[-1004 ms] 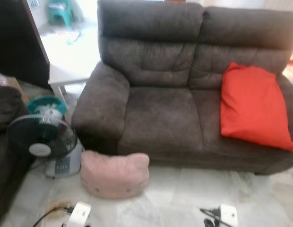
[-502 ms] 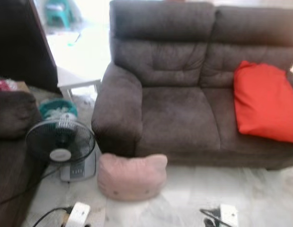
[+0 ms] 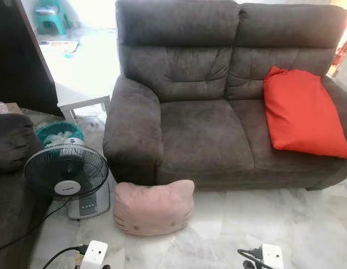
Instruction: Move the pillow to the sofa from floor
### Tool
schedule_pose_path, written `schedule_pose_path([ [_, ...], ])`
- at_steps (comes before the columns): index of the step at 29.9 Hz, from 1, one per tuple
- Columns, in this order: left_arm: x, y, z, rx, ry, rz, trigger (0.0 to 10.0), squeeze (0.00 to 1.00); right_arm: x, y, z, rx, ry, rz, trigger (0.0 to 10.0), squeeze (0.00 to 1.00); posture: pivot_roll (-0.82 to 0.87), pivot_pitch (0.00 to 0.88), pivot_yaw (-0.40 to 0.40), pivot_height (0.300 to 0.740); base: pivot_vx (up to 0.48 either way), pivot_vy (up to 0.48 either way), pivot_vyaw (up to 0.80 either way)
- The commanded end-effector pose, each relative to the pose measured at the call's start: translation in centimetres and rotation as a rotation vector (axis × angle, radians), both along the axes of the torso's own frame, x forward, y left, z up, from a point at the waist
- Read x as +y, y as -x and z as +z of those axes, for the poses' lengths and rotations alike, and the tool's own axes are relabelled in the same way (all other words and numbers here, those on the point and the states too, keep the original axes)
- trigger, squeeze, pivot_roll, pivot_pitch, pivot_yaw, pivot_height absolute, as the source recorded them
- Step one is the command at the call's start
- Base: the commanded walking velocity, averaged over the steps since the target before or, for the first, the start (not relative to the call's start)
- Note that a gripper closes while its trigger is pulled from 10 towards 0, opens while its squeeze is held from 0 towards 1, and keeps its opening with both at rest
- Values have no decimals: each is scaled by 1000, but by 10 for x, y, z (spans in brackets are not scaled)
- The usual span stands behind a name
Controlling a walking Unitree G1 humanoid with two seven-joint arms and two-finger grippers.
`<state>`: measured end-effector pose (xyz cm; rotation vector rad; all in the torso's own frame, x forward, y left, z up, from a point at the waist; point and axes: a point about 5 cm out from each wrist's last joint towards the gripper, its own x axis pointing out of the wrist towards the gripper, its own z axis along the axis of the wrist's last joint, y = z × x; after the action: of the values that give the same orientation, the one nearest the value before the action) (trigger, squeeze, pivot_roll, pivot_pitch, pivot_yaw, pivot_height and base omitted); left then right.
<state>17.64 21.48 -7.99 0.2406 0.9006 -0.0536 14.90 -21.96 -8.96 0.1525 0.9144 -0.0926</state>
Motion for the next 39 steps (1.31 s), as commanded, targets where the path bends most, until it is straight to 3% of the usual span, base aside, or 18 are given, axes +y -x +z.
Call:
schedule_pose_path([
  [1, 2, 5, -2, 14, -6, 5, 10000, 0, -2, -3, 2, -9, 11, 20, 10000, 0, 94, 25, -48, 740, 0, 0, 800],
  [6, 3, 5, -2, 12, -12, 4, 10000, 0, -2, -3, 2, -12, 2, 6, 10000, 0, 94, 24, -47, 740, 337, 0, 680],
  [25, 2, 4, -2, 14, -15, -4, 10000, 0, -2, -3, 1, -1, -4, -15, 10000, 0, 95, 34, -49, 740, 355, 0, 0],
  [39, 2, 3, -1, 8, -20, -10, 10000, 0, -3, -3, 1, -3, -6, -26, 10000, 0, 94, 34, -51, 740, 0, 0, 0],
])
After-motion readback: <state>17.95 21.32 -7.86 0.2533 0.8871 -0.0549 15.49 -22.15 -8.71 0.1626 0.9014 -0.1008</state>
